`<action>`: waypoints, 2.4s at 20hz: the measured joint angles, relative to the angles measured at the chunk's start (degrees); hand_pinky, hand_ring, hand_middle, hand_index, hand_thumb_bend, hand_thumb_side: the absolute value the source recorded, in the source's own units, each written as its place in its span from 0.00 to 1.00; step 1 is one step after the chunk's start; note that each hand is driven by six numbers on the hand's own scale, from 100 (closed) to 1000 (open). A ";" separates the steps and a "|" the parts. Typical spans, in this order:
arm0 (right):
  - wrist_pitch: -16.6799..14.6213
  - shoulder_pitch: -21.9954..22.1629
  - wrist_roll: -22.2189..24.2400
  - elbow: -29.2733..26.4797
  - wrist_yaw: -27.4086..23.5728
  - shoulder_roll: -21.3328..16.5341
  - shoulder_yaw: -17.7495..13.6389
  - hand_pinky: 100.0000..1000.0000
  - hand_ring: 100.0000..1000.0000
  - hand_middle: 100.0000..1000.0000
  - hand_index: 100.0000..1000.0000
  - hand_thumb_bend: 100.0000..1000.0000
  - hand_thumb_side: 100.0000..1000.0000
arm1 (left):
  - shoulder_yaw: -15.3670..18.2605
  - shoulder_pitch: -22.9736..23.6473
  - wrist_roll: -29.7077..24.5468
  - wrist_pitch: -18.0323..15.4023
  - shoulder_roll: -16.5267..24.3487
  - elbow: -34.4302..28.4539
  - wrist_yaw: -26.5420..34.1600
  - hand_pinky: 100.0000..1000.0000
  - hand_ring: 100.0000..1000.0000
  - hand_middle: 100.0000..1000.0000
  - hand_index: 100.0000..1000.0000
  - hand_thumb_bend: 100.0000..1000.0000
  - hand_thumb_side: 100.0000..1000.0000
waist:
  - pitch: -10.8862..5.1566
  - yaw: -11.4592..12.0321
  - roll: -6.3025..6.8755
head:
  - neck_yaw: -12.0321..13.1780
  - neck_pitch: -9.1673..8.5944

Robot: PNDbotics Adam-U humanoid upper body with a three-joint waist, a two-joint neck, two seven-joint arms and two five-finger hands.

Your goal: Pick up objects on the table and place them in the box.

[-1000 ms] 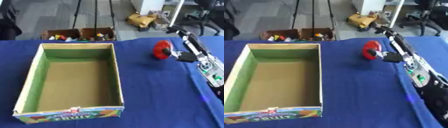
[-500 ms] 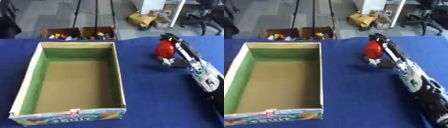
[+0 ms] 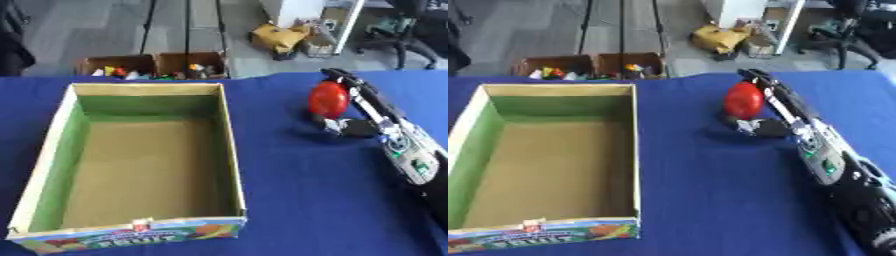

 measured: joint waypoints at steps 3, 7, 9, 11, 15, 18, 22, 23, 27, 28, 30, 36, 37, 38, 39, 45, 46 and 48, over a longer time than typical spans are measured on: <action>-0.16 0.06 0.80 -0.49 -2.12 0.00 0.00 0.66 1.00 0.64 1.00 0.61 0.75 | 0.00 0.02 -0.14 0.14 0.00 0.00 -0.25 0.52 0.68 0.65 0.89 0.00 0.79 | -0.01 -0.55 0.03 | 0.12 0.08; -0.27 0.44 2.44 -1.06 -4.84 0.00 0.00 0.64 1.00 0.57 1.00 0.63 0.62 | 0.00 0.03 -0.26 0.26 0.00 0.00 -0.40 0.52 0.68 0.65 0.88 0.00 0.79 | -0.09 -0.67 0.03 | 0.13 0.08; -0.15 0.48 3.44 -1.15 -5.83 0.00 0.01 0.65 1.00 0.58 1.00 0.64 0.57 | 0.00 0.04 -0.27 0.27 0.00 0.00 -0.42 0.52 0.68 0.65 0.88 0.00 0.79 | -0.11 -0.67 0.03 | 0.12 0.08; -0.16 0.47 4.33 -1.33 -6.22 0.00 0.02 0.64 1.00 0.57 0.99 0.66 0.52 | 0.00 0.04 -0.28 0.28 0.00 -0.01 -0.43 0.52 0.68 0.65 0.88 0.00 0.79 | -0.11 -0.66 0.03 | 0.10 0.08; -0.68 0.46 5.49 -1.69 -5.84 0.00 0.18 0.67 1.00 0.60 0.98 0.67 0.52 | 0.00 0.04 -0.36 0.36 0.00 -0.01 -0.47 0.51 0.68 0.65 0.88 0.00 0.79 | -0.11 -0.59 -0.02 | 0.02 0.07; -0.79 0.32 5.72 -1.93 -4.63 0.16 0.36 0.66 1.00 0.57 0.97 0.66 0.53 | 0.00 0.04 -0.45 0.45 0.00 -0.01 -0.50 0.51 0.68 0.65 0.88 0.00 0.80 | -0.10 -0.39 -0.04 | -0.09 0.06; -0.30 -0.02 4.77 -2.00 -4.16 0.55 0.42 0.64 1.00 0.49 0.92 0.64 0.54 | 0.00 0.04 -0.48 0.48 -0.01 -0.02 -0.62 0.51 0.68 0.65 0.88 0.00 0.80 | -0.05 -0.32 -0.15 | -0.25 0.05; -0.18 -0.02 4.35 -2.01 -4.16 0.56 0.46 0.63 1.00 0.46 0.91 0.64 0.54 | 0.00 0.04 -0.48 0.48 -0.01 -0.02 -0.66 0.51 0.68 0.65 0.88 0.00 0.80 | -0.01 -0.32 -0.22 | -0.28 0.05; 0.05 -0.03 2.88 -2.03 -4.37 0.94 0.71 0.58 1.00 0.46 0.90 0.62 0.51 | 0.00 0.04 -0.48 0.48 -0.01 -0.02 -0.87 0.51 0.68 0.65 0.88 0.00 0.80 | 0.09 -0.32 -0.33 | -0.38 0.05; 0.09 -0.03 2.71 -2.04 -4.56 0.96 0.72 0.57 1.00 0.46 0.90 0.61 0.48 | 0.01 0.04 -0.48 0.48 -0.01 -0.02 -0.89 0.52 0.68 0.65 0.88 0.00 0.80 | 0.13 -0.34 -0.34 | -0.38 0.05; 0.13 -0.01 2.67 -2.04 -5.02 0.97 0.74 0.57 1.00 0.46 0.91 0.61 0.44 | 0.01 0.04 -0.48 0.48 -0.01 -0.02 -0.91 0.52 0.68 0.65 0.88 0.00 0.80 | 0.14 -0.37 -0.35 | -0.38 0.05; 0.46 -0.02 5.02 -2.05 -7.83 0.97 1.02 0.55 1.00 0.43 0.89 0.60 0.32 | 0.03 0.04 -0.48 0.48 -0.01 -0.02 -0.91 0.52 0.68 0.65 0.88 0.00 0.79 | 0.14 -0.75 -0.35 | -0.37 0.06; 0.63 -0.05 5.77 -2.05 -8.60 0.97 1.02 0.55 1.00 0.43 0.89 0.60 0.31 | 0.04 0.04 -0.48 0.48 -0.01 -0.02 -0.91 0.52 0.68 0.65 0.88 0.00 0.79 | 0.13 -0.79 -0.35 | -0.37 0.06; 0.82 -0.08 6.44 -2.07 -9.28 0.97 1.00 0.54 1.00 0.41 0.88 0.60 0.29 | 0.05 0.04 -0.48 0.48 -0.01 -0.02 -0.91 0.52 0.68 0.65 0.88 0.00 0.79 | 0.13 -0.80 -0.35 | -0.37 0.06; 1.03 -0.15 7.10 -2.10 -9.90 0.96 0.98 0.54 1.00 0.39 0.87 0.60 0.28 | 0.12 0.04 -0.46 0.46 -0.01 -0.02 -0.91 0.52 0.68 0.65 0.88 0.00 0.79 | 0.12 -0.82 -0.35 | -0.37 0.06; 2.27 -0.32 10.32 -2.39 -13.66 0.95 0.67 0.49 1.00 0.29 0.80 0.59 0.21 | 0.35 0.04 -0.33 0.33 -0.01 -0.04 -0.93 0.52 0.68 0.65 0.88 0.00 0.79 | 0.11 -0.99 -0.36 | -0.37 0.08; 2.44 -0.32 10.70 -2.39 -14.24 0.95 0.66 0.49 1.00 0.29 0.79 0.59 0.21 | 0.35 0.04 -0.32 0.32 -0.01 -0.04 -0.94 0.52 0.68 0.64 0.88 0.00 0.79 | 0.11 -1.04 -0.36 | -0.37 0.08; 2.76 -0.35 11.34 -2.40 -15.52 0.95 0.65 0.48 1.00 0.28 0.79 0.59 0.23 | 0.36 0.04 -0.31 0.31 -0.01 -0.05 -0.96 0.52 0.68 0.64 0.88 0.00 0.79 | 0.11 -1.11 -0.38 | -0.37 0.08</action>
